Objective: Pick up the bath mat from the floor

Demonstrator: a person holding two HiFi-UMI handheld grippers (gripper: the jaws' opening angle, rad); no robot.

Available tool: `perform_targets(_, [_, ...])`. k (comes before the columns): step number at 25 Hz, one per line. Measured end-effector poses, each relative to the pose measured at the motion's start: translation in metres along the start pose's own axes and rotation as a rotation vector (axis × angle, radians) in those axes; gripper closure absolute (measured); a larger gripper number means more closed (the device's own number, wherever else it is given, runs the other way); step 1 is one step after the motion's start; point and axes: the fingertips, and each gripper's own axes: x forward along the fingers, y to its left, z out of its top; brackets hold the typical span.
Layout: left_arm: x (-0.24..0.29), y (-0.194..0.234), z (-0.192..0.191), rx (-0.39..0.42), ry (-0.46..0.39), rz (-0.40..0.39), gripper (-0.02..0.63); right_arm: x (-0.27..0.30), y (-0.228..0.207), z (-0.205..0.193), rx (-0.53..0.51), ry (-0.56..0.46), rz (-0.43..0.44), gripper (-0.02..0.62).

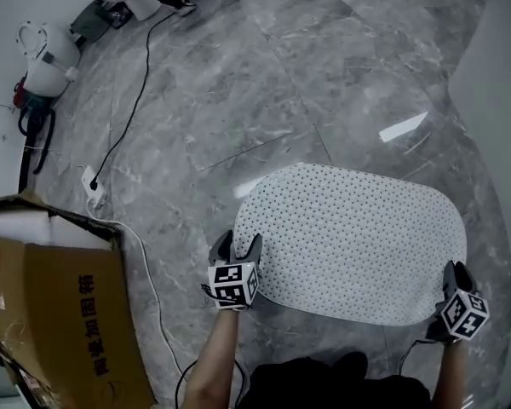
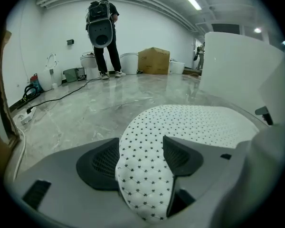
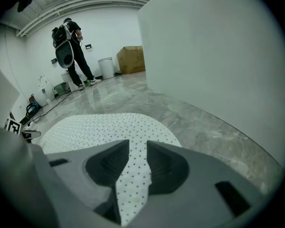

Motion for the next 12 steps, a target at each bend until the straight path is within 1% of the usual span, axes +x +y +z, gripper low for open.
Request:
perform_targets(6, [0.018,0.015,-0.009,0.004,0.042,-0.008,0.308,0.004,-0.001,-0.001,-0.003,0.001,-0.009,0.48])
perform_targets(12, [0.033,0.026,-0.02,-0.033,0.104,-0.01,0.301,0.006,-0.001,0.002,0.0,-0.006,-0.007,0.48])
